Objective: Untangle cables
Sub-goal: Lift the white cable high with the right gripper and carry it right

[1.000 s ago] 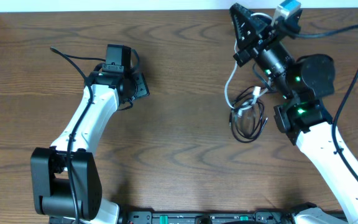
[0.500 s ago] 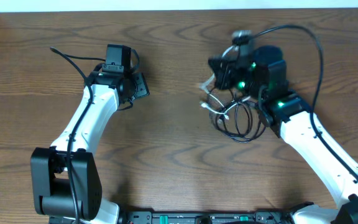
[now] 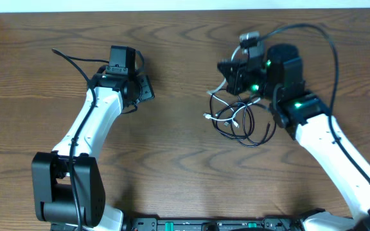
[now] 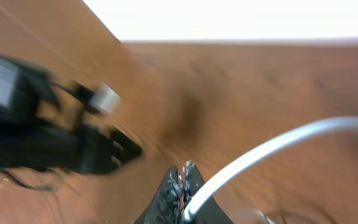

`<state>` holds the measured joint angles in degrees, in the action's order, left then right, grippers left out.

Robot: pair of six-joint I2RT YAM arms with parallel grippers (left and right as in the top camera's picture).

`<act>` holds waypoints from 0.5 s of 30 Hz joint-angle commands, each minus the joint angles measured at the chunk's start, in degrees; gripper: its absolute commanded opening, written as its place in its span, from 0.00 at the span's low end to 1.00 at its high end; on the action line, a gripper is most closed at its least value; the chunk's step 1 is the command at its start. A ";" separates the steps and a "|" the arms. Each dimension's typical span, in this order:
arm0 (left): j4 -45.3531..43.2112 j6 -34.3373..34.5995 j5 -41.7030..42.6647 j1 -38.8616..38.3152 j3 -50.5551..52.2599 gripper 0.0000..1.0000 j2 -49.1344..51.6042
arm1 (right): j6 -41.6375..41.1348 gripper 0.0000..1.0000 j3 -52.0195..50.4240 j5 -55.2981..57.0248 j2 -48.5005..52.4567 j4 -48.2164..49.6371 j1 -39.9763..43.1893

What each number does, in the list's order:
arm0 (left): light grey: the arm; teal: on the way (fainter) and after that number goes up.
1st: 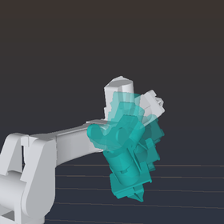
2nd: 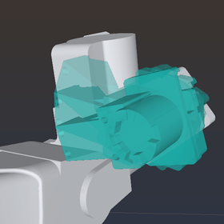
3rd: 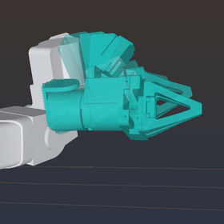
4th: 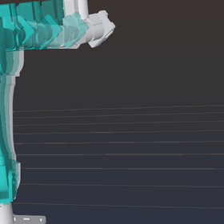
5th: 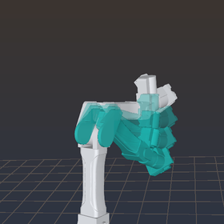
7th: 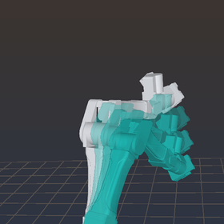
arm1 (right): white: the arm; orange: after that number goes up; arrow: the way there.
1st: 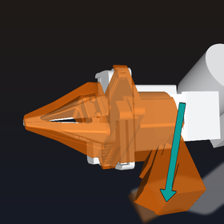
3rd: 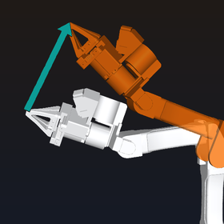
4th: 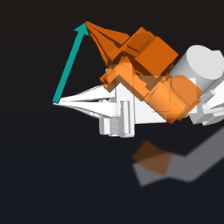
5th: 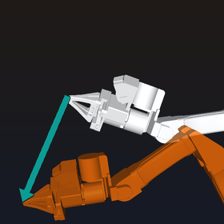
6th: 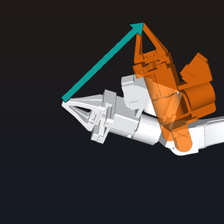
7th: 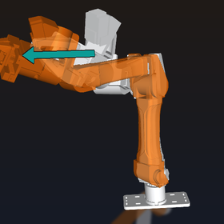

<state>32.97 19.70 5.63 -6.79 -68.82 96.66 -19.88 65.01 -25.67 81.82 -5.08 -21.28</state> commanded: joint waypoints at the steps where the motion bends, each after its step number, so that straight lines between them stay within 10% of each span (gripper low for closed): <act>1: -0.02 0.57 -0.74 0.24 0.52 0.59 0.48 | 4.46 0.01 9.70 -6.78 -6.08 0.17 0.15; 15: -0.02 0.57 -0.74 0.24 0.52 0.59 0.48 | 25.97 0.01 20.96 -0.37 -18.51 -5.55 -3.48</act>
<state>32.97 19.70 5.63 -6.79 -68.82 96.66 1.26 86.28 -33.26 61.91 -9.23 -24.73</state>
